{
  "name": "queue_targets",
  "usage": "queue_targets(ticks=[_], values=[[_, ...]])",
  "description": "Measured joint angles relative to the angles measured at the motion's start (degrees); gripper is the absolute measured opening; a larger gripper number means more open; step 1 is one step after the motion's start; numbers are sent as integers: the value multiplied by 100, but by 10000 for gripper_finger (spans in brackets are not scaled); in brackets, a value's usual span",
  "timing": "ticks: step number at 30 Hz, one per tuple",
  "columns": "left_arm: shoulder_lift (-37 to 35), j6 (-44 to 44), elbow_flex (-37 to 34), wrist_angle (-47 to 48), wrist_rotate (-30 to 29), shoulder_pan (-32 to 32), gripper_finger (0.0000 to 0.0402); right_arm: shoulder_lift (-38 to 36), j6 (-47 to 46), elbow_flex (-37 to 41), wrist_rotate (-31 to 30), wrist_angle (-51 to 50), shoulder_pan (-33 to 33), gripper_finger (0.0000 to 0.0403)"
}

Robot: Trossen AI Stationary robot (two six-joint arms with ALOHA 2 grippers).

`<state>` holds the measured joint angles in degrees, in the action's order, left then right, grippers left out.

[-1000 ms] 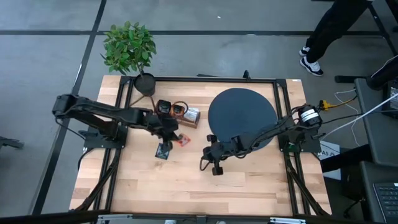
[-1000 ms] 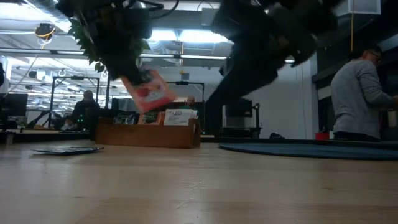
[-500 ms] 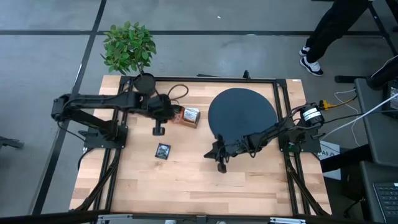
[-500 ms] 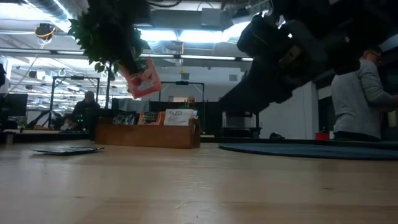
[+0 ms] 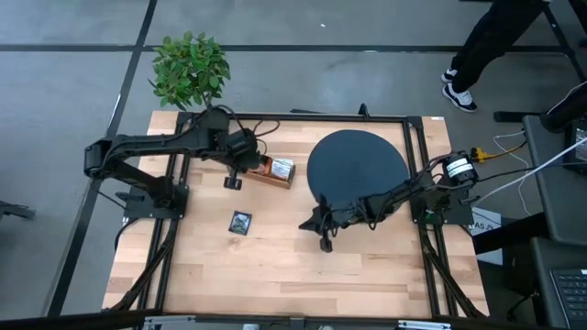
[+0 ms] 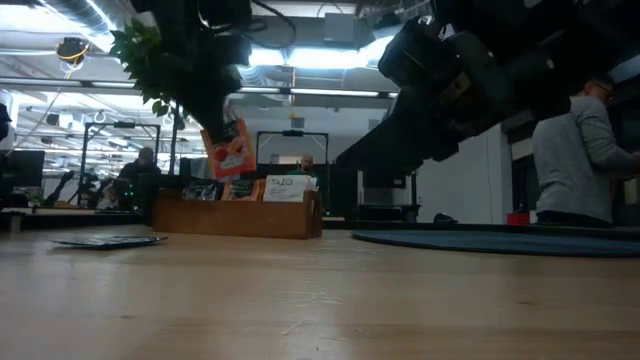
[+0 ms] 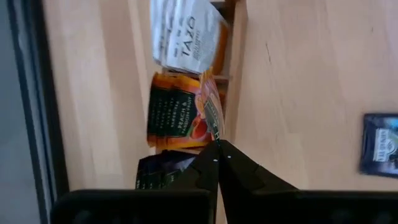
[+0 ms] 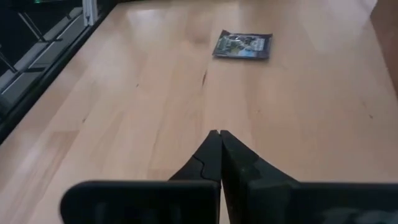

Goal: Pick & Place Tea
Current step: Put the orange tea bag into the middle section of the wooden organizer

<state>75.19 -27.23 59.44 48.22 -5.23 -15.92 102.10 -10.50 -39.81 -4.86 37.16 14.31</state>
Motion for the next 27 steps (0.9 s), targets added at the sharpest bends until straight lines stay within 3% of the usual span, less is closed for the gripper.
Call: queue_targets(ticks=[13, 27], values=[[835, -988, 0, -157, -487, 2, 3, 0, 15, 0, -4, 108, -79, 3], [978, -1195, 0, -336, -536, 1, 10, 0, 13, 0, -4, 108, -79, 3]])
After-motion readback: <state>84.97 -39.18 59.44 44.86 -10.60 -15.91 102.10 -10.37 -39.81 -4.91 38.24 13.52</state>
